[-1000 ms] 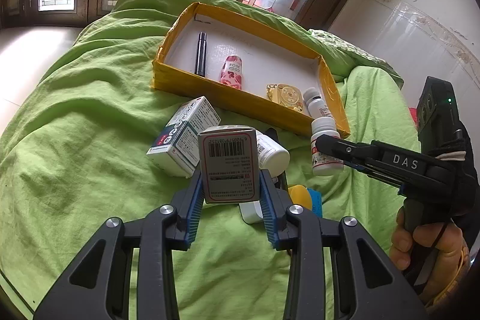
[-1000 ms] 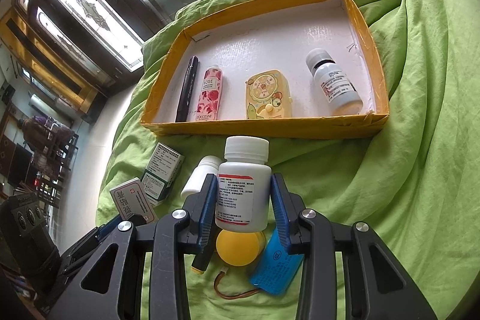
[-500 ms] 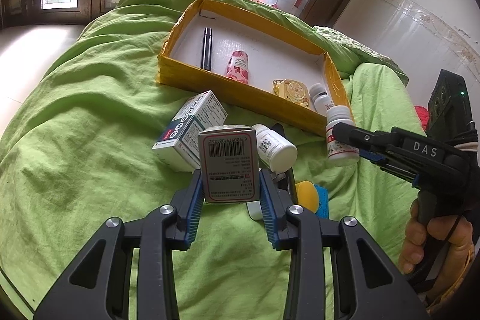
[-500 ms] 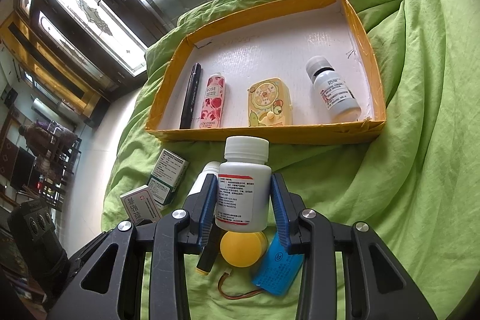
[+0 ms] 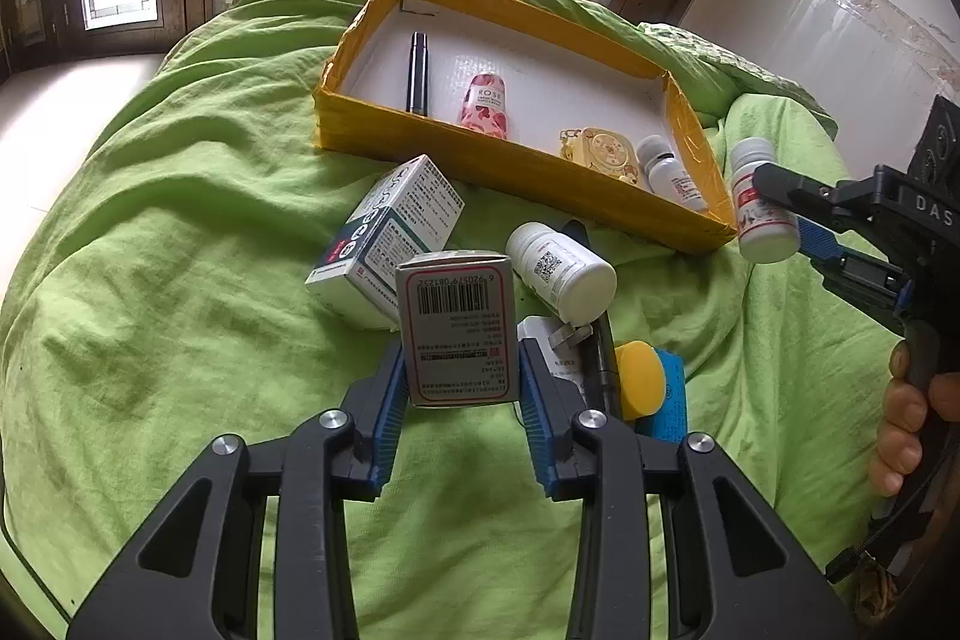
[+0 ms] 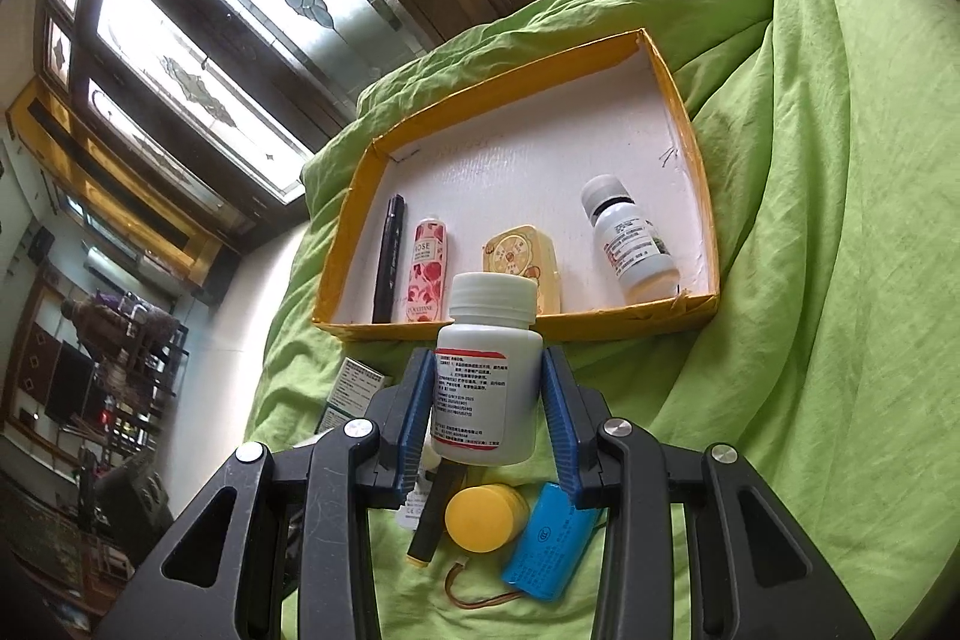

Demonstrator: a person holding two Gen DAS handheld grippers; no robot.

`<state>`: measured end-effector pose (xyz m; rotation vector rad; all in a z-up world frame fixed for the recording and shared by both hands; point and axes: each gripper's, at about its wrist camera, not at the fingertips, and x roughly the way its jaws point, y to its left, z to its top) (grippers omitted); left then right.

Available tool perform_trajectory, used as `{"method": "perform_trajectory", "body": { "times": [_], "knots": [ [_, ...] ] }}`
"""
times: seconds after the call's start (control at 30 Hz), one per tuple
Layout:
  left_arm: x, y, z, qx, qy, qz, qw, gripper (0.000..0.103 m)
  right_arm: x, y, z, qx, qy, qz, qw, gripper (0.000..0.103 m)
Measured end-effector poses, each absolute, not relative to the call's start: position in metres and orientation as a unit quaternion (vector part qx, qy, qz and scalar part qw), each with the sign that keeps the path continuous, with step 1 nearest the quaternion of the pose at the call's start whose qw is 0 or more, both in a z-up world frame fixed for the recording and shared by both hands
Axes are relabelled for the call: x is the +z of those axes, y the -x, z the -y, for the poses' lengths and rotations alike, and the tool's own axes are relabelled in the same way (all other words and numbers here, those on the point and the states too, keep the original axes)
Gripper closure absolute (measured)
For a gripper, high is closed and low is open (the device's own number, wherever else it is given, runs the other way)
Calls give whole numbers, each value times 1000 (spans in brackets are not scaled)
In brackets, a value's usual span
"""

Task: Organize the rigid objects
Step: 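Lift the box and pill bottle off the bedspread with both grippers, then carry the box and pill bottle over the tray and lower them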

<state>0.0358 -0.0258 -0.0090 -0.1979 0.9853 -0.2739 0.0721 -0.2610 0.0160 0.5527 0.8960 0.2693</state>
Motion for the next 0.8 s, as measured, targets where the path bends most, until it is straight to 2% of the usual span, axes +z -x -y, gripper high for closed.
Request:
{"method": "perform_trajectory", "body": {
  "times": [0.37,0.8],
  "knots": [
    [13,-48,25,-146,130,-466,863,70,21,-73,254,149,-271,-424,852,71],
    [43,-86,43,-182,127,-447,866,70,34,-83,260,131,-277,-407,861,71]
  ]
}}
